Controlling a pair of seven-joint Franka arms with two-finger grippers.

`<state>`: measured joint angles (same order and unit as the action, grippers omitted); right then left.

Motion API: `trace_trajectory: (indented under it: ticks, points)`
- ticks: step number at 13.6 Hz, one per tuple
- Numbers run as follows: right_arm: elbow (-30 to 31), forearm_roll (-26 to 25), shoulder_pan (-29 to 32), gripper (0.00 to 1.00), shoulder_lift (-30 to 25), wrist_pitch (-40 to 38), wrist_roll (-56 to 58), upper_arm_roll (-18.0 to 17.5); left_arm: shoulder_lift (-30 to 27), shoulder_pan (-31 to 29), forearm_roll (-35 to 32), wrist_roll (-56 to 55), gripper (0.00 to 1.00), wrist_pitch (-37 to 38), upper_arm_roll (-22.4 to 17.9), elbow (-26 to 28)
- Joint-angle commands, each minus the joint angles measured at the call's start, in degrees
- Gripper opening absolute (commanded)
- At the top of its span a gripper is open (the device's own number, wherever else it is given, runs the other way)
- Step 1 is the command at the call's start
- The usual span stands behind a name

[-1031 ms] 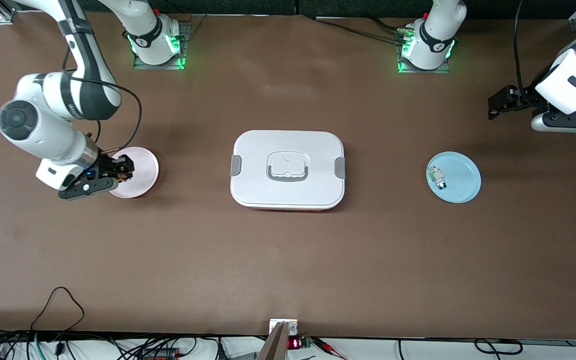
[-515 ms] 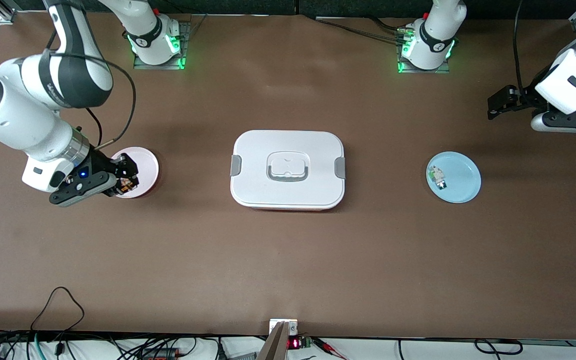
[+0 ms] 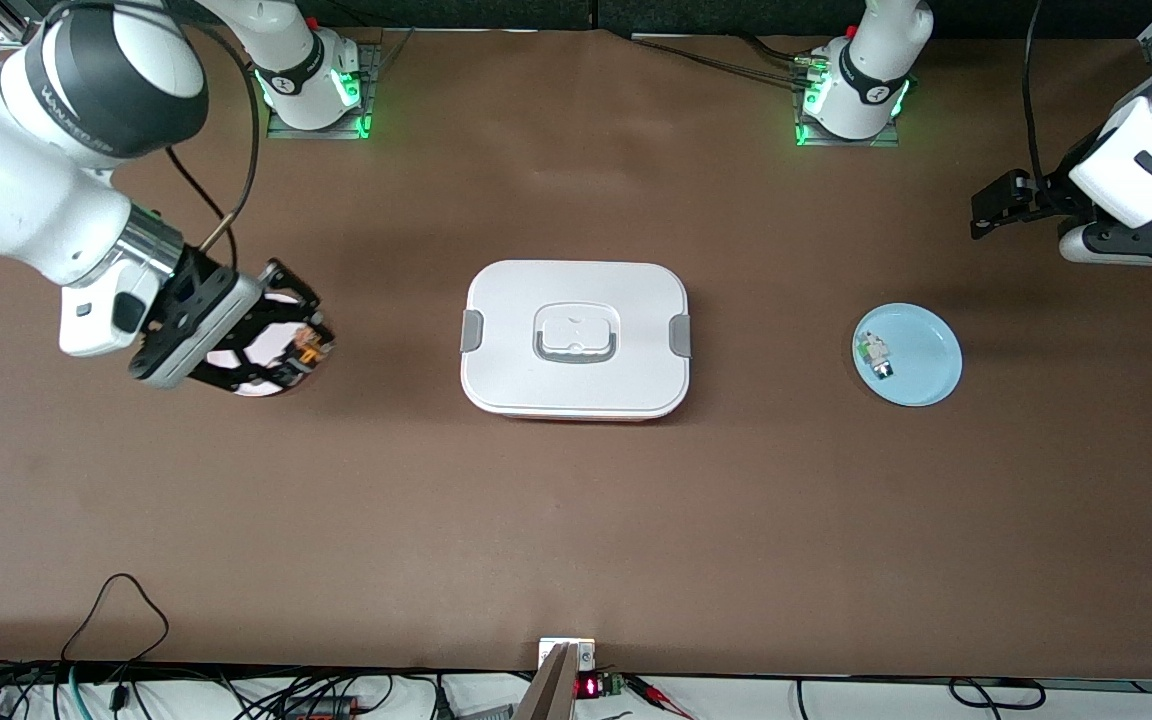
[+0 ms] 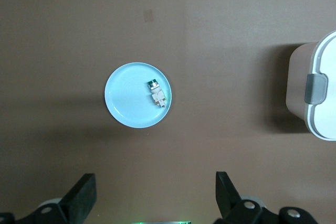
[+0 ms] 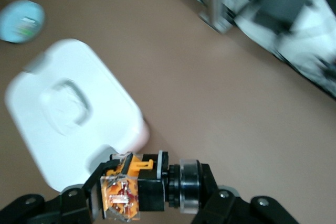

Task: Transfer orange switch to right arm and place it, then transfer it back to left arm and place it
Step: 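Carry the switch above the box while the left gripper reaches toward it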

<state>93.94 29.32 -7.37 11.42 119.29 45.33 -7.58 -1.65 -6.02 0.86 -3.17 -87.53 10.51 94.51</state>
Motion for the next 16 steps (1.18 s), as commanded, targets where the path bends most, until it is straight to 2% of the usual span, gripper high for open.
trace_trajectory:
  ticks: [1, 2, 5, 8, 10, 12, 16]
  points:
    - [-0.9, 12.5, 0.0, 0.28, 0.5, -0.8, 11.8, -0.9, 0.6, -0.4, 0.8, 0.0, 1.0, 0.8, 0.1, -0.4]
    - [-0.9, 15.6, -0.4, 0.28, 0.7, -0.9, 16.3, -1.1, 0.7, -0.4, 0.9, -0.1, 1.0, 0.9, 0.1, -0.4]
    - [-0.9, 25.7, -0.4, 0.28, 1.9, -1.7, 27.8, -1.2, 1.1, -2.5, 7.6, -0.1, 1.0, 3.3, 0.1, -0.4]
    - [-0.9, 37.3, -0.5, 0.28, 4.2, -2.9, 41.1, -1.2, 2.4, -4.3, 17.5, -0.2, 1.0, 5.0, 0.0, 0.0]
    - [-0.9, 45.4, -1.3, 0.28, 6.2, -3.7, 50.5, -1.2, 5.2, -6.2, 27.0, -0.1, 1.0, 6.9, 0.1, 0.3]
    - [-0.8, 52.9, -2.6, 0.28, 8.0, -4.0, 57.5, -1.2, 10.1, -6.5, 40.5, -0.1, 1.0, 7.9, 0.1, 0.4]
    - [-0.9, 62.4, -6.2, 0.28, 11.3, -6.4, 61.0, -1.2, 18.4, -5.2, 65.2, -0.9, 1.0, 4.4, 1.1, 0.4]
